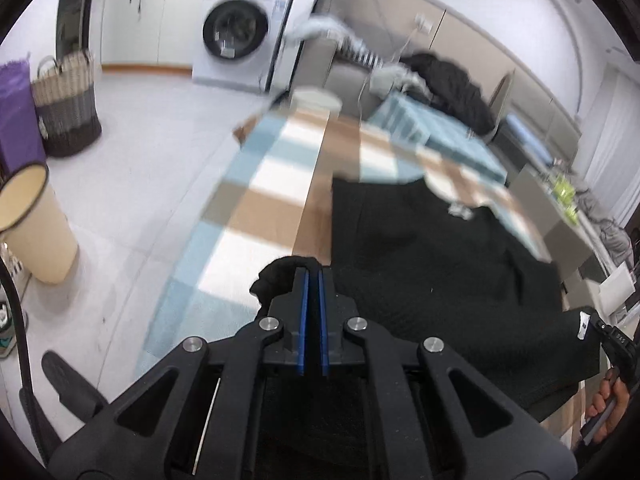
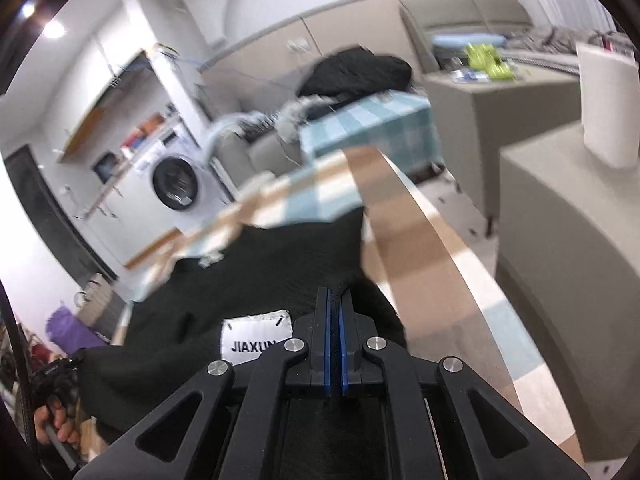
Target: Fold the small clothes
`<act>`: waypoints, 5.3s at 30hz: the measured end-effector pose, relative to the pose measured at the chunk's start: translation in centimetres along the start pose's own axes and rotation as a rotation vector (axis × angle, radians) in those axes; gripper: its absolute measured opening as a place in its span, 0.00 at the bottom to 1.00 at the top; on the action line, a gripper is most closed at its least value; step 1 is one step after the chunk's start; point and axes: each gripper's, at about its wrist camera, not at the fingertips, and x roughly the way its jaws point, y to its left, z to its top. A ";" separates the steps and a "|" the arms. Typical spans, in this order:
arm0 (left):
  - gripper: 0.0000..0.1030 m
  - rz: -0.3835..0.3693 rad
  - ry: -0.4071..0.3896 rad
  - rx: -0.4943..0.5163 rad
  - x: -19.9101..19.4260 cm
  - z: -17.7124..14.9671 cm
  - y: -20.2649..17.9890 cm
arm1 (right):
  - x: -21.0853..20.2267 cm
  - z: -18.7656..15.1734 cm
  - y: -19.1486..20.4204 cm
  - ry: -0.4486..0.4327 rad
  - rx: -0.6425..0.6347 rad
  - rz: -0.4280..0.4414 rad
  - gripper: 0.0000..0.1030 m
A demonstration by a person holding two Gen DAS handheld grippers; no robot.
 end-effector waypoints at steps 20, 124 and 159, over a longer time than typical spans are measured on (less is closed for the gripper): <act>0.44 -0.158 0.117 -0.176 -5.0 -8.5 2.8 | -5.3 -5.4 -2.4 0.069 0.179 0.090 0.43; 0.55 0.021 0.122 -0.003 2.2 -4.8 0.4 | 1.8 -4.1 -1.1 0.219 0.025 -0.002 0.43; 0.59 -0.043 0.092 -0.005 -4.1 -6.1 1.0 | -0.5 -3.1 -0.4 0.137 0.001 0.094 0.44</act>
